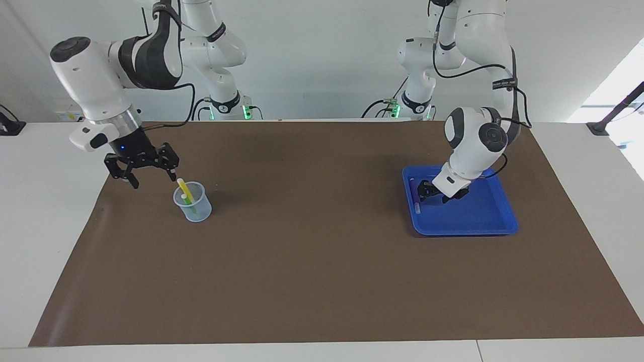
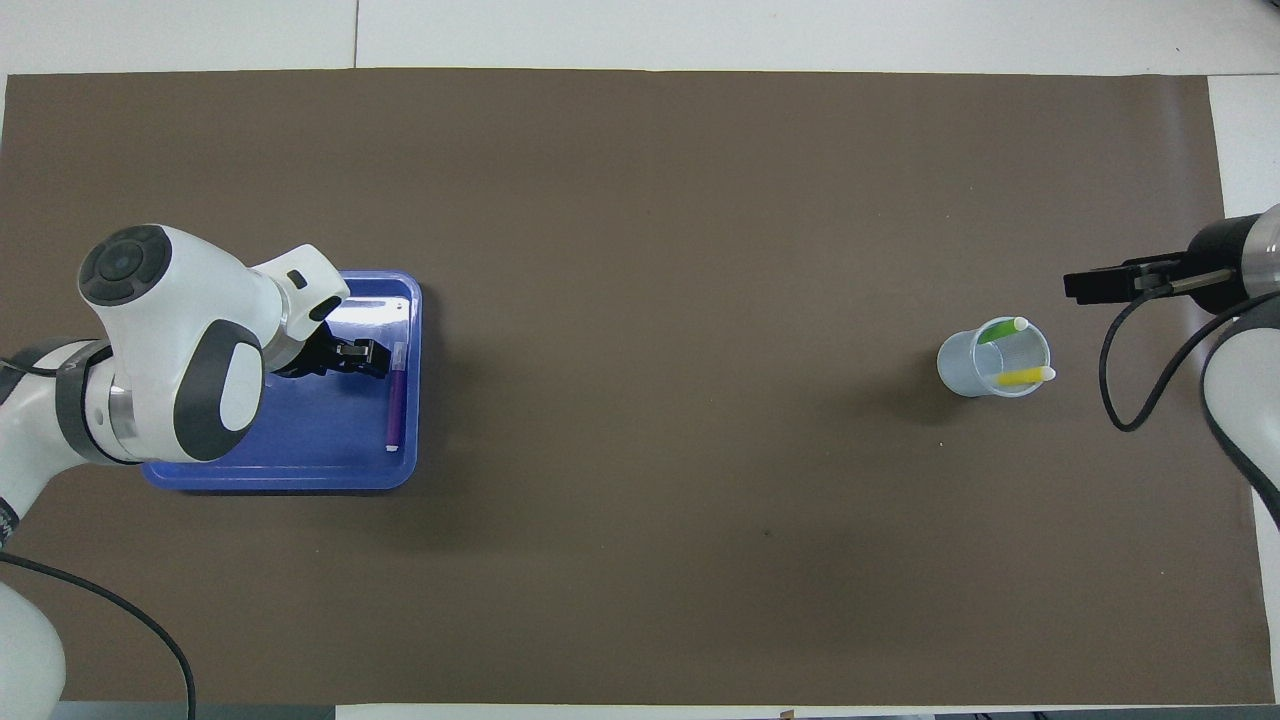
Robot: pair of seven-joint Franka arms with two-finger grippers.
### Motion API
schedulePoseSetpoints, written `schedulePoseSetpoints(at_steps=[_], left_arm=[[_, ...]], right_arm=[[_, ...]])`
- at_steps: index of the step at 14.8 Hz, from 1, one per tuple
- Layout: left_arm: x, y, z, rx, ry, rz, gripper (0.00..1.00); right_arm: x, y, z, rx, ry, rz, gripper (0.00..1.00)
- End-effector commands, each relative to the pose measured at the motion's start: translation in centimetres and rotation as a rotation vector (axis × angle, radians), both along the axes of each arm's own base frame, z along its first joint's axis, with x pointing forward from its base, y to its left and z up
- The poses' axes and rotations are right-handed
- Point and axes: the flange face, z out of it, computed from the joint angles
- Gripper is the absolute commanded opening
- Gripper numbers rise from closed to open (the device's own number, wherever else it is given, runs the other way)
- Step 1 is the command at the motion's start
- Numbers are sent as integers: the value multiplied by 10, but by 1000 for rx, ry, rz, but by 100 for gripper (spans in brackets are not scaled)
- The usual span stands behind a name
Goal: Transfer and insert pens with both arms
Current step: 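Grasp the purple pen in the tray with the left gripper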
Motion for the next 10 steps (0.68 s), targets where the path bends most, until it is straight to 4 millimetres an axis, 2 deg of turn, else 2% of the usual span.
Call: schedulePoseSetpoints(at_steps=[1, 5, 7, 10], left_arm=[[2, -3, -6, -3, 23, 13, 78], [-3, -3, -11, -1, 34, 11, 78], [-3, -4, -9, -4, 36, 10, 78], [-4, -7, -10, -29, 46, 32, 78]], right_arm=[[4, 4, 33, -25, 38, -78, 100], [-5, 12, 64, -42, 99, -128, 100], [-14, 23, 72, -66, 129, -137, 100], [-25, 26, 81, -66, 155, -169, 100]])
